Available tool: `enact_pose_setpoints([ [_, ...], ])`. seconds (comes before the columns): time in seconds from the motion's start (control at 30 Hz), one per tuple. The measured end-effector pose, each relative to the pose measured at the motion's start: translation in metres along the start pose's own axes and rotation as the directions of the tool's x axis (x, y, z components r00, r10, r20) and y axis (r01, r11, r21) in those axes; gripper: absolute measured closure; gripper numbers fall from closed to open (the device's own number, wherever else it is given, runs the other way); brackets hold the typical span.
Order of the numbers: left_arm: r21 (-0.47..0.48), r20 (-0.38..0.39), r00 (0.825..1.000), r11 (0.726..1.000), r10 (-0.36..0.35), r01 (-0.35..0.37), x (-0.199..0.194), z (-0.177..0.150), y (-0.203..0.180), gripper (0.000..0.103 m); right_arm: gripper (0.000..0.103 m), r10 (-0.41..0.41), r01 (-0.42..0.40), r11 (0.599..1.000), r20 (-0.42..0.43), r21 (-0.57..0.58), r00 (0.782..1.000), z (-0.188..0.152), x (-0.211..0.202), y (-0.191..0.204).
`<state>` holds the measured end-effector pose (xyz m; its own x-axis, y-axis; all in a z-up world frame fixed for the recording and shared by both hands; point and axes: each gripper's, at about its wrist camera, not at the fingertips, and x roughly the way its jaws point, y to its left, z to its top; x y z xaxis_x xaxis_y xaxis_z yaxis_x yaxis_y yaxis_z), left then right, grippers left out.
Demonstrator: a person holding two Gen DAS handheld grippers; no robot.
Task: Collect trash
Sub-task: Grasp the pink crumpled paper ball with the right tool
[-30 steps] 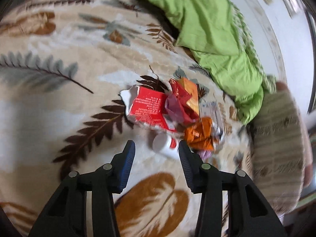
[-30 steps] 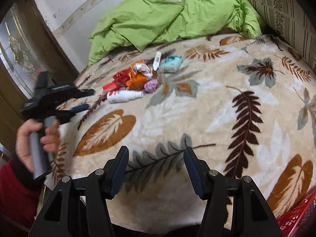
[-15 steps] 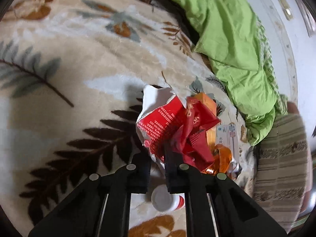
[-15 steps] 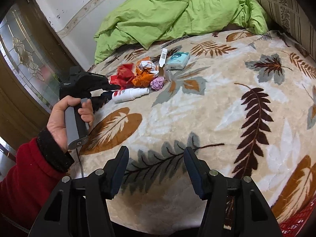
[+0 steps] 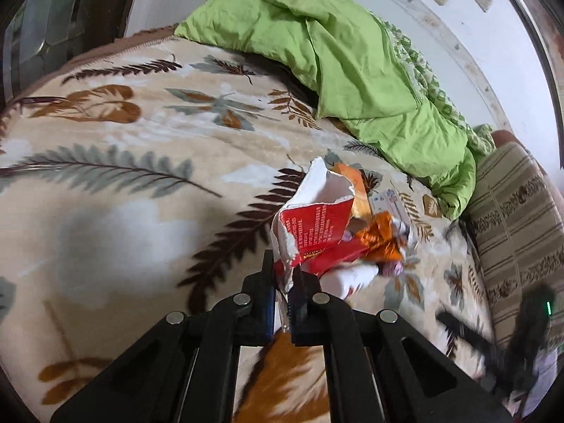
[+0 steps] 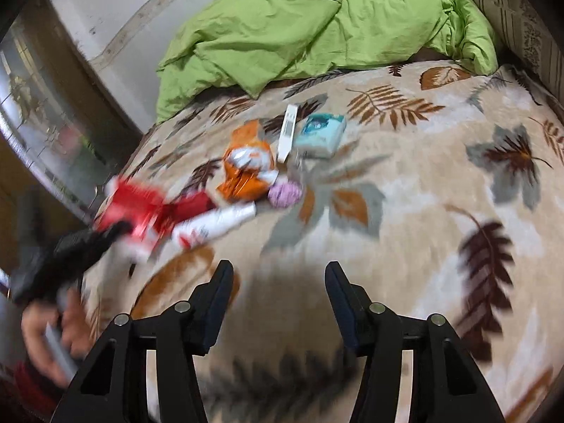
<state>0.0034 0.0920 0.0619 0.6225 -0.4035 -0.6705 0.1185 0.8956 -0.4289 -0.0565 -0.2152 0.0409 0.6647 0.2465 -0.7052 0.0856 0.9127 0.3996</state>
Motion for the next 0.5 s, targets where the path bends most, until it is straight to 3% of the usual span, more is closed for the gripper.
enact_pose_setpoints([
  [0.27,0.019,0.019,1.000,1.000,0.010,-0.010,-0.008,-0.010,0.011,0.098,0.049,-0.034,0.034,0.999,-0.012,0.020,0.999,0.024,0.046,-0.001],
  [0.5,0.034,0.019,1.000,0.999,0.011,-0.011,-0.002,-0.011,0.011,0.098,0.050,-0.070,0.069,0.997,-0.033,-0.033,0.997,0.038,0.082,0.009],
])
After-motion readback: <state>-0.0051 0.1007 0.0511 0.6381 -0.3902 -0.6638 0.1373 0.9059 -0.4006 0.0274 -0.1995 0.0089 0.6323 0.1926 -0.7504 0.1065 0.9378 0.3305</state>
